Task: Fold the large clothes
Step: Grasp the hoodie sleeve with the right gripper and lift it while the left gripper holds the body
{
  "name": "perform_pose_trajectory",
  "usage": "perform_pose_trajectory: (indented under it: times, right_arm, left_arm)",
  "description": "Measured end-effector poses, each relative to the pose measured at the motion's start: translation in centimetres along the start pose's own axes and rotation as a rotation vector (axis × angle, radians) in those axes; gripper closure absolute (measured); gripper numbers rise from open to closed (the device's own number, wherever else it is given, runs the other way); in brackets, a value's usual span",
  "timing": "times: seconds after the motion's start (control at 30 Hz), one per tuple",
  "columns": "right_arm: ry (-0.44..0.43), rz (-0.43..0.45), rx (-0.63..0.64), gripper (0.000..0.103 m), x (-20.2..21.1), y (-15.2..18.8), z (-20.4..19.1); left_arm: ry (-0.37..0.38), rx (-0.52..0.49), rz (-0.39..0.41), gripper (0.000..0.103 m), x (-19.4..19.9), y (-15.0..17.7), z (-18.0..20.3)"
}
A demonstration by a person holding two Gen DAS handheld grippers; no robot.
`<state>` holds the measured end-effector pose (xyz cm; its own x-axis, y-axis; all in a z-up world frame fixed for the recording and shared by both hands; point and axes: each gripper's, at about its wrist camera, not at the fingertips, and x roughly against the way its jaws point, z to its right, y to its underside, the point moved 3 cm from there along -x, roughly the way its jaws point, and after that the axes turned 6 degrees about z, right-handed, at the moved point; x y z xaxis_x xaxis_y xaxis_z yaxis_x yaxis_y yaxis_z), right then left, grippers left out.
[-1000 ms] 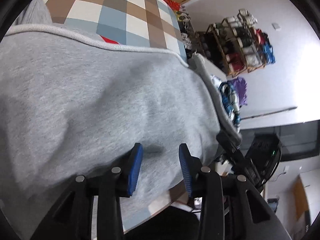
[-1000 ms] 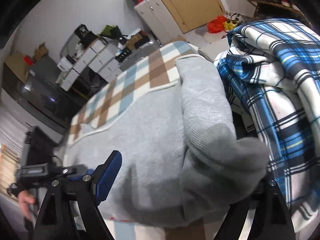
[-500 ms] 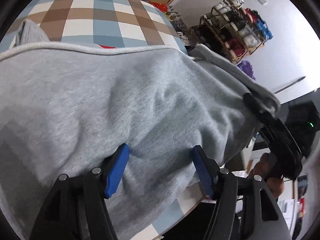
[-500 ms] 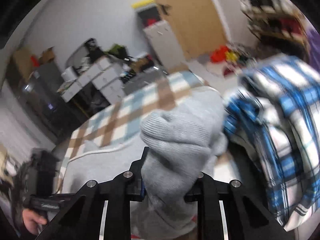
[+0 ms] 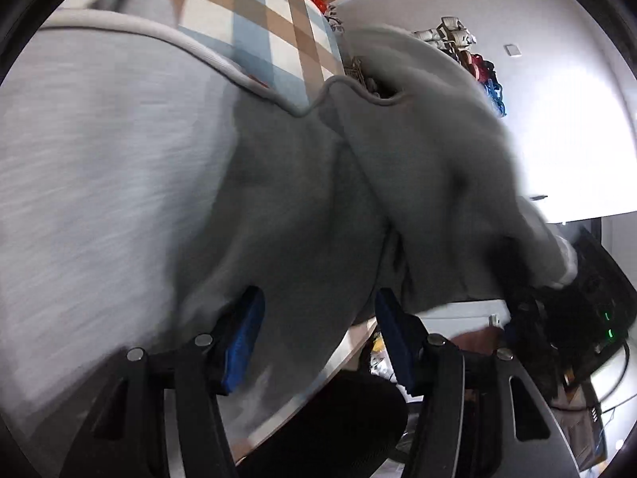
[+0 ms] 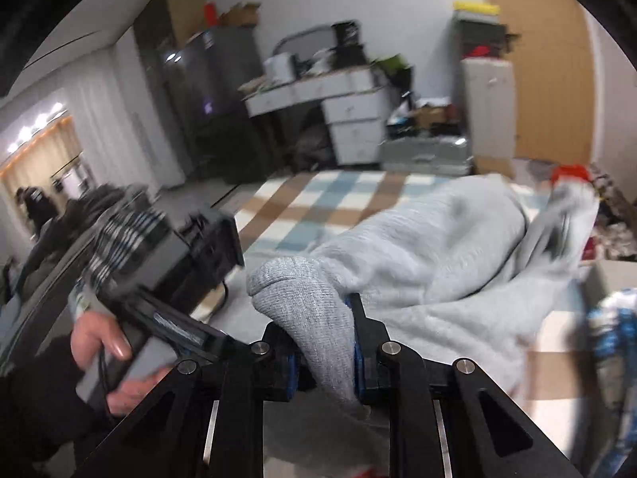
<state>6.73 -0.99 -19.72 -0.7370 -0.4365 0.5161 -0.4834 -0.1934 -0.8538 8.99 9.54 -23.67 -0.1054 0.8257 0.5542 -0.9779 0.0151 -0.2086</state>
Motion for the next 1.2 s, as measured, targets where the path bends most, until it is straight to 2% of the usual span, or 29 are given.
perform_pose_trajectory:
  times: [0.13, 0.2, 0.3, 0.37, 0.43, 0.57, 0.7, 0.77, 0.83, 0.9, 0.93, 0.97, 1.0, 1.03, 1.07, 1.1, 1.2]
  right_arm:
    - [-0.059, -0.043, 0.035, 0.083, -1.8, 1.5, -2.1]
    - [-0.078, -0.054, 0.035, 0.083, -2.2, 2.6, -2.8]
    - [-0.088, -0.044, 0.018, 0.083, -1.8, 4.2, -2.5]
    - [-0.117, -0.014, -0.037, 0.083, -1.1, 4.5, -1.6]
    - [-0.165, 0.015, -0.115, 0.083, -0.3, 4.6, -0.4]
    - [-0.238, 0.027, -0.169, 0.083, 0.6, 5.0, 1.3]
    - [-0.269, 0.005, -0.19, 0.082, 0.7, 4.9, 2.4]
    - [-0.279, 0.006, -0.212, 0.082, 0.9, 4.8, 3.2]
    - [-0.285, 0.009, -0.238, 0.081, 1.3, 4.5, 4.1]
    - [-0.282, 0.007, -0.256, 0.073, 2.0, 4.7, 4.6]
    - [-0.273, 0.003, -0.266, 0.071, 2.4, 4.5, 5.1]
    - [-0.268, -0.003, -0.268, 0.063, 2.6, 4.3, 5.4]
    - [-0.264, -0.007, -0.266, 0.05, 2.9, 4.1, 5.6]
    - [-0.263, -0.007, -0.266, 0.041, 3.3, 4.0, 5.9]
    - [-0.25, -0.004, -0.27, 0.024, 3.8, 3.7, 6.3]
    - [-0.228, -0.001, -0.275, 0.015, 4.4, 3.4, 6.8]
    - [-0.169, -0.003, -0.31, 0.008, 5.6, 2.5, 8.8]
  left_arm:
    - [-0.011, 0.027, 0.053, 0.05, 3.6, 0.2, -1.8]
    - [0.01, 0.035, 0.086, 0.05, 4.8, -0.2, -2.3]
    - [0.056, 0.038, 0.112, 0.039, 5.4, -1.0, -2.0]
    - [0.125, 0.049, 0.11, 0.019, 4.4, -1.9, -1.0]
    - [0.166, 0.071, 0.087, 0.018, 2.2, -2.9, -0.2]
    - [0.238, 0.106, 0.004, 0.018, -2.3, -5.0, 2.2]
    - [0.194, 0.095, -0.054, 0.018, -5.9, -6.4, 5.0]
    - [0.076, 0.066, -0.061, 0.018, -7.7, -6.9, 5.0]
    - [-0.001, 0.064, -0.044, 0.019, -8.8, -7.1, 4.3]
    - [-0.013, 0.085, -0.002, 0.024, -8.6, -7.1, 3.5]
    - [-0.02, 0.086, 0.003, 0.03, -8.7, -7.1, 3.3]
    - [-0.023, 0.084, 0.007, 0.034, -8.7, -7.1, 3.2]
    - [-0.021, 0.078, 0.01, 0.036, -8.8, -7.0, 3.1]
    - [-0.02, 0.072, 0.011, 0.038, -8.7, -6.9, 3.1]
    - [-0.021, 0.067, 0.014, 0.04, -8.8, -6.9, 3.2]
    - [-0.024, 0.061, 0.018, 0.041, -8.9, -6.8, 3.3]
    - [-0.028, 0.042, 0.029, 0.042, -8.6, -6.3, 3.1]
